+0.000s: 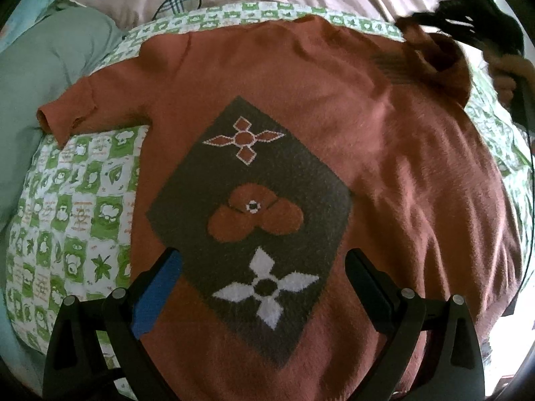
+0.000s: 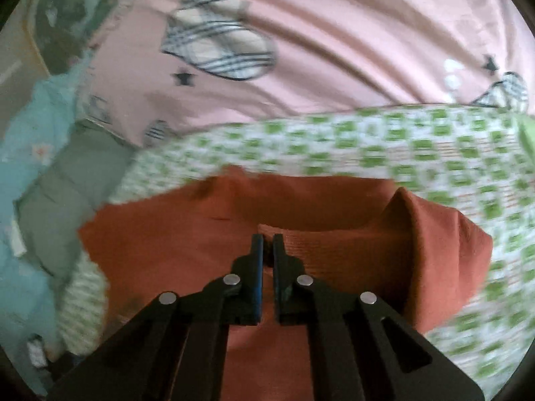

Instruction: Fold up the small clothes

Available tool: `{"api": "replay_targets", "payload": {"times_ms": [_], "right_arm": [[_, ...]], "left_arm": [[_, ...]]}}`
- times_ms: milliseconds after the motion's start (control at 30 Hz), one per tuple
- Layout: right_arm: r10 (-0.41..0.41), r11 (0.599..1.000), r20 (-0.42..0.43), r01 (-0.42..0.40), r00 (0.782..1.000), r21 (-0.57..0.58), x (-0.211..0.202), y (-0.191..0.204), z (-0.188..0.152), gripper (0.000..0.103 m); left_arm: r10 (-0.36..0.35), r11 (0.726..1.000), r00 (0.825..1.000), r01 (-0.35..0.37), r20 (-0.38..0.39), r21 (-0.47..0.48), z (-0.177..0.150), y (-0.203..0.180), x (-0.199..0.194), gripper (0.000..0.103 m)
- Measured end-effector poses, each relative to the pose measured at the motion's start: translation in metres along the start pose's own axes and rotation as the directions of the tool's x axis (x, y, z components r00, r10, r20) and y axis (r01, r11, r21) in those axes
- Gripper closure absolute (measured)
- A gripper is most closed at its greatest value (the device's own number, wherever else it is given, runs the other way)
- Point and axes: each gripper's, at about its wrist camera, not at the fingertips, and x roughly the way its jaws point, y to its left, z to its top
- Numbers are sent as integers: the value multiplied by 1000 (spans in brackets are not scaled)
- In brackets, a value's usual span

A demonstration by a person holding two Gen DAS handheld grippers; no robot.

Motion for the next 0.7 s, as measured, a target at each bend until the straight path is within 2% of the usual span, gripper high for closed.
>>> {"api": "replay_targets", "payload": {"times_ms": [167, 367, 500, 600, 667, 700], "right_arm": [[150, 989, -41, -150, 988, -1, 51, 75, -17, 98], [293, 956, -132, -294, 947, 9, 114, 150, -46, 98], [362, 932, -130, -362, 923, 26, 131, 172, -57, 98], [393, 920, -111, -392, 913, 27, 139, 179, -60, 98], [404, 915, -147, -402, 903, 41, 146, 177, -64, 94], [390, 920, -171, -389, 905, 44, 148, 175, -67, 94]], "left_arm": [[-20, 999, 999, 21, 26, -39, -6, 10, -10, 5], [-11, 996, 1000, 13, 21, -87, -11, 32, -10, 5], [-9, 994, 1000, 10, 10, -113, -13, 44, -8, 5], [-16, 993, 1000, 17, 8, -121, -14, 46, -6, 5], [-22, 993, 1000, 23, 12, -119, -13, 46, -5, 5], [-25, 992, 1000, 26, 14, -120, -12, 46, -4, 5]]}}
